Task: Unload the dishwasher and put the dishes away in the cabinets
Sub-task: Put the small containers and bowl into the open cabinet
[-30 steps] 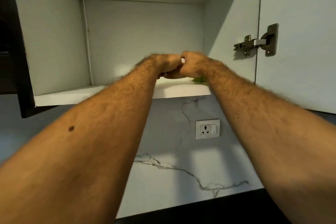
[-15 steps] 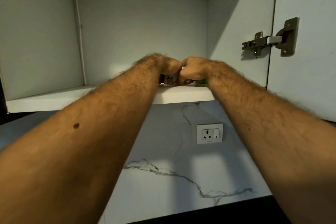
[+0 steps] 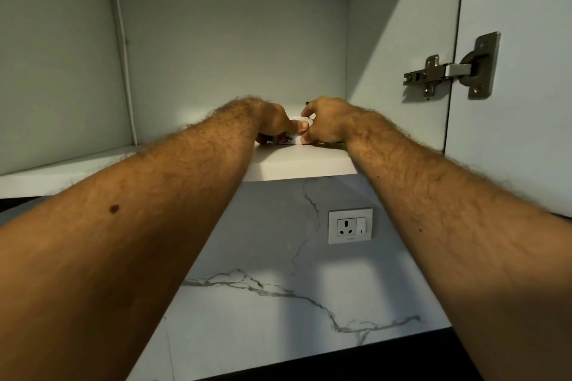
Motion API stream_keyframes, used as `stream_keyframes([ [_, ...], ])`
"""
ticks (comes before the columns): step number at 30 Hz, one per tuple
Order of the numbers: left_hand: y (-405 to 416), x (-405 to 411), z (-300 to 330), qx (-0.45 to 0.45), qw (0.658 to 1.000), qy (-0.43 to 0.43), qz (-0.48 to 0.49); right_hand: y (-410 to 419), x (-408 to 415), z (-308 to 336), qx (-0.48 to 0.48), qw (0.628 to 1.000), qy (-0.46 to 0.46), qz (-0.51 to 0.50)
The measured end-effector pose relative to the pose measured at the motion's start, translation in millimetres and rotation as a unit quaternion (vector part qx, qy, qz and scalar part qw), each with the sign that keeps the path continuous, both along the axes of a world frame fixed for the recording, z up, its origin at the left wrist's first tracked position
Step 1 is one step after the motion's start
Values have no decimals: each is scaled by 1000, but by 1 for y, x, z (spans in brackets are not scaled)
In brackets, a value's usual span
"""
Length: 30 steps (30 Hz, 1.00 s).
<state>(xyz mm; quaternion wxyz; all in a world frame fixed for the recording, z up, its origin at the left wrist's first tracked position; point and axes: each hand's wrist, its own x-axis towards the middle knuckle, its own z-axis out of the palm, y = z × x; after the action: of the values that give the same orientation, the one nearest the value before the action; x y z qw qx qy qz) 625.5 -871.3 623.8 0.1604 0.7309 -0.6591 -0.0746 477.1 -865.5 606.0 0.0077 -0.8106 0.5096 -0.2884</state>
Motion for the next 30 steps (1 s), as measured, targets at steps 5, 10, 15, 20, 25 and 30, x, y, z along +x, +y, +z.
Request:
stream_keyframes([
  [5,-1,3,-1,6,999,41,-10,3,-6,-1,-6,1000,-10,3],
  [10,0,6,-1,8,997,76,-20,5,-7,-4,-2,1000,-18,-1],
  [15,5,6,-1,-13,1000,7,-1,1,-11,-2,-66,994,-89,-10],
  [20,8,8,-3,-45,997,-56,19,-3,-9,-3,-37,997,-68,-10],
  [25,17,6,-1,-49,994,-88,43,2,-7,-4,-5,997,-75,37],
  [30,22,6,-1,-67,991,-109,42,3,-7,-5,10,996,-77,42],
])
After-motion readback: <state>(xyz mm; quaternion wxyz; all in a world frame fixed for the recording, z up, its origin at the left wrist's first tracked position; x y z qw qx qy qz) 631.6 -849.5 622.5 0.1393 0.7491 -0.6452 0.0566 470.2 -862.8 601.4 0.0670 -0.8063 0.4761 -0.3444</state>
